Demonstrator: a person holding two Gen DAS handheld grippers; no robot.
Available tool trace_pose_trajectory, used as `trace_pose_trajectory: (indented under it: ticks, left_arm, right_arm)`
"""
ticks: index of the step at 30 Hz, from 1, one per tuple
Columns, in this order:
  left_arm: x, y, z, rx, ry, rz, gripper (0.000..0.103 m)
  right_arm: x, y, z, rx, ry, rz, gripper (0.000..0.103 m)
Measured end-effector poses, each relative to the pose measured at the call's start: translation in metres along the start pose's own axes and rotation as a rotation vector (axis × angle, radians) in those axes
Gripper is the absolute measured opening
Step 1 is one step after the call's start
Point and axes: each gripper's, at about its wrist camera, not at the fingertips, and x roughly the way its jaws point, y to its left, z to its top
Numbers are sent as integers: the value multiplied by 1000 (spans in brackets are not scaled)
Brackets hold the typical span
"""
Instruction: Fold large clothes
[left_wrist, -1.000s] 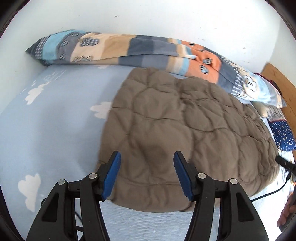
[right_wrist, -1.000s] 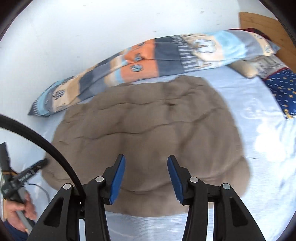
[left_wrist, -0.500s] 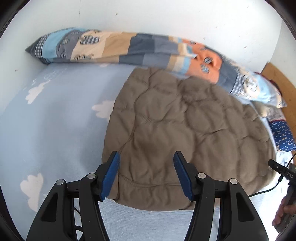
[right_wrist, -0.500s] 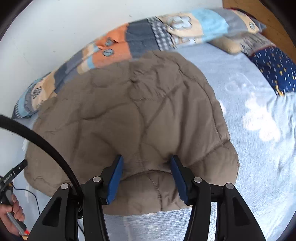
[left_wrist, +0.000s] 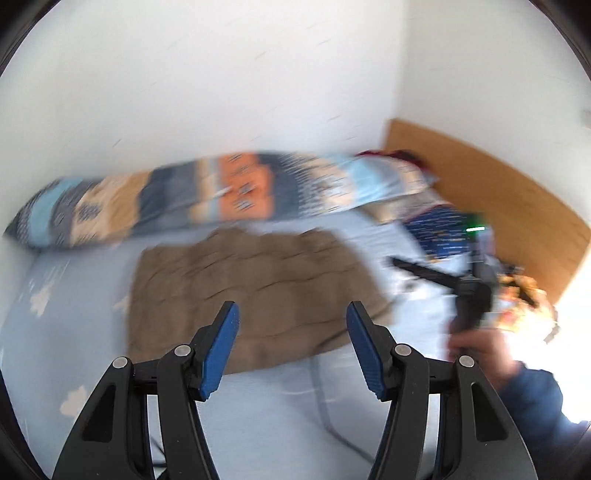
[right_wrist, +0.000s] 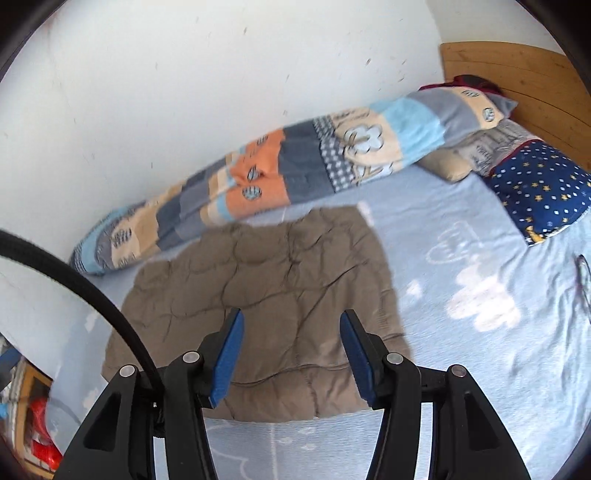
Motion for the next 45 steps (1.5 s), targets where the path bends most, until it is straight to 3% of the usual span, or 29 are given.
trace_pose_trajectory:
  ticks: [4,9,11,14,18,22,24,30,35,40,45]
  left_arm:
    - [-58,-67,29,74,-55,-116,59]
    - [-123,-121,52,110,-125,-204,61]
    - [-141,-128,54,112,-146,-214,63]
    - [-146,-120,50,90,-142,-167,66]
    - [-120,-64,30,-17,-69,-72,66]
    - [-66,17,5,-155,47,-4,66]
    - [-33,61,-11,-211,83,75,66]
    - [46,143,-62,-243,183,255,66]
    - [105,199,-99,-316,234,346,66]
    - [145,231,-120,-335,255,386,66]
    - [180,254,-133,-364,299,356,66]
  right_arm:
    - [-33,-23,10,52,-55,27,58]
    - [-77,-51,17,99,-128,69,59]
    - [-94,-60,16,111,-156,81,60]
    - [-119,-77,14,134,-205,96,65]
    - [-124,-97,6,174,-201,115,67]
    - [-99,-104,-9,226,-119,120,67]
    - [-81,-98,-14,214,-72,123,67]
    - [-31,-74,-22,191,34,119,67]
    - [10,-43,-20,141,97,113,67]
    - [46,-24,-26,102,151,92,67]
    - [76,-19,-37,62,218,70,67]
